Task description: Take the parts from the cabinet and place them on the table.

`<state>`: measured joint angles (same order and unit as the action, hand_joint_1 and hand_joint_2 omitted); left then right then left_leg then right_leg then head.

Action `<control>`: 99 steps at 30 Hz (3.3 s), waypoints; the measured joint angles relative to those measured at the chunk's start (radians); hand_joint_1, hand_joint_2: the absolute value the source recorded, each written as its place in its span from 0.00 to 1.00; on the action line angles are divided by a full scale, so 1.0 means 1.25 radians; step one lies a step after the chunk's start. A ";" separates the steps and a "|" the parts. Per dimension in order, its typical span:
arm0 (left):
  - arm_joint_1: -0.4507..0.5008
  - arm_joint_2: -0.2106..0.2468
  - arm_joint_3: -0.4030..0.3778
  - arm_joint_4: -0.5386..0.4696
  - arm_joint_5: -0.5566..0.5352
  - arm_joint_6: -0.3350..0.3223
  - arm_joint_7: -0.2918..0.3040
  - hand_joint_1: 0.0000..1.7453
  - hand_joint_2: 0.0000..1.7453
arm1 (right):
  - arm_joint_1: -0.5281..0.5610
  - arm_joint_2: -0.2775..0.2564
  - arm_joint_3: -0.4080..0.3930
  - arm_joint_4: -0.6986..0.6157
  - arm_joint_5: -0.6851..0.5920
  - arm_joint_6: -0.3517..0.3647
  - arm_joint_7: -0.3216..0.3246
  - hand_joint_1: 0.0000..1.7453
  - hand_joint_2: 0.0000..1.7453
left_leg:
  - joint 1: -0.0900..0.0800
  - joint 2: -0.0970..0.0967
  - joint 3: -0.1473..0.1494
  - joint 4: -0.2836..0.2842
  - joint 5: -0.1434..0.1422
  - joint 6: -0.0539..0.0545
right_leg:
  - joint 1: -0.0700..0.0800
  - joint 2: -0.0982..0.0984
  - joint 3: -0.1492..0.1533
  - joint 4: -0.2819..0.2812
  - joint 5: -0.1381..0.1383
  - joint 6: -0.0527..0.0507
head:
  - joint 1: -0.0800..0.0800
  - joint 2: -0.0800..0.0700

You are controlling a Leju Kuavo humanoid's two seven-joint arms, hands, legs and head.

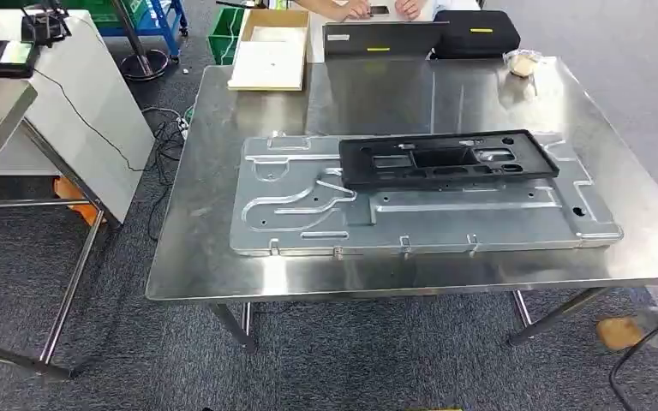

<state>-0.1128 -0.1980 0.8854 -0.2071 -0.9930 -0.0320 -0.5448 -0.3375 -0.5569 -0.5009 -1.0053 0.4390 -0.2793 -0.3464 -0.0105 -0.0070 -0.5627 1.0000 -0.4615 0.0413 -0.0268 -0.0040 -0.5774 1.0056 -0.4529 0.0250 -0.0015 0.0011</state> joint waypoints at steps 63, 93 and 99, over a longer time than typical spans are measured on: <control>0.023 0.008 0.076 0.000 0.015 0.028 -0.036 0.00 0.00 | 0.171 0.389 -0.722 0.602 0.522 -0.007 0.110 0.00 0.00 | 0.003 0.006 0.030 -0.004 -0.023 -0.010 | 0.007 0.007 0.015 0.003 -0.015 -0.011 | 0.000 0.000; 0.026 0.016 0.085 0.000 0.009 0.044 0.011 0.00 1.00 | 0.182 0.500 -0.710 0.623 0.504 0.092 0.084 0.00 1.00 | 0.005 0.008 0.030 -0.004 -0.023 -0.016 | 0.010 0.005 0.016 0.007 -0.017 -0.018 | 0.000 0.000; 0.026 0.011 0.095 0.000 0.016 0.045 0.021 0.00 1.00 | 0.183 0.512 -0.699 0.625 0.516 0.074 0.091 0.00 1.00 | 0.012 0.012 0.032 -0.021 -0.005 0.010 | 0.008 0.004 -0.041 0.136 -0.105 0.000 | 0.000 0.000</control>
<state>-0.0799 -0.1846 1.0044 -0.2071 -0.9735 0.0240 -0.5184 -0.1082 0.0828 -1.3745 -0.2243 1.0842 -0.1862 -0.2327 0.0050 0.0081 -0.5221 0.9735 -0.4679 0.0538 -0.0165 0.0012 -0.6289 1.1752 -0.5846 0.0256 -0.0015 0.0011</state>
